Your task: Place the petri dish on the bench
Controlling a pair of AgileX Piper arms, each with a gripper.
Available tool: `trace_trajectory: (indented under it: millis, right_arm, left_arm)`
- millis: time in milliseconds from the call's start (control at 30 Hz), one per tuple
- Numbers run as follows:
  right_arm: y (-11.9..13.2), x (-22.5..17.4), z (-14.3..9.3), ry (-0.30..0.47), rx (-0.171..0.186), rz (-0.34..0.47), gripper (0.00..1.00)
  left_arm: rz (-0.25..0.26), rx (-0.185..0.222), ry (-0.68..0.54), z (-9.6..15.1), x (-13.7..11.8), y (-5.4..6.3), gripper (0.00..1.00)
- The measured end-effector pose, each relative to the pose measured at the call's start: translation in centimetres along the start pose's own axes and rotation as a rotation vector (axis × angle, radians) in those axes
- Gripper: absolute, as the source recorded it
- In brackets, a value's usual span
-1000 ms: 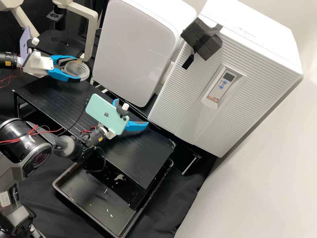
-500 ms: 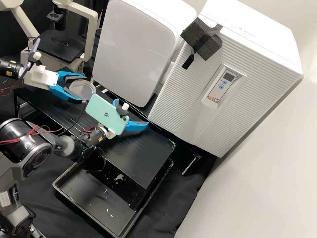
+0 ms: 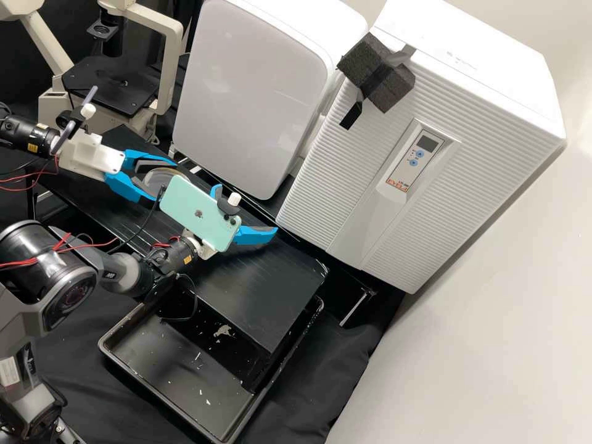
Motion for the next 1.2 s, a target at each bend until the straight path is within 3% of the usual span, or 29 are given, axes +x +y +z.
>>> trace_trajectory:
  millis: [433,667,700,933,1200]
  right_arm:
    - [0.0,0.0,0.0,0.000,0.000,0.000,1.00]
    - [0.0,0.0,0.0,0.000,0.000,0.000,1.00]
    - [0.0,0.0,0.0,0.000,0.000,0.000,1.00]
    - [0.0,0.0,0.0,0.000,0.000,0.000,1.00]
    - [0.0,0.0,0.0,0.000,0.000,0.000,1.00]
  left_arm:
    - [-0.068,-0.021,0.017,-0.9,1.1,-2.5,0.00]
    - [-0.059,-0.027,0.022,-1.6,1.4,-2.7,0.00]
    - [-0.057,-0.019,0.024,-1.6,1.4,-2.6,1.00]
    - [-0.039,0.048,0.047,-2.0,1.4,-2.5,1.00]
    - [-0.034,0.042,0.056,-2.3,1.2,-2.4,1.00]
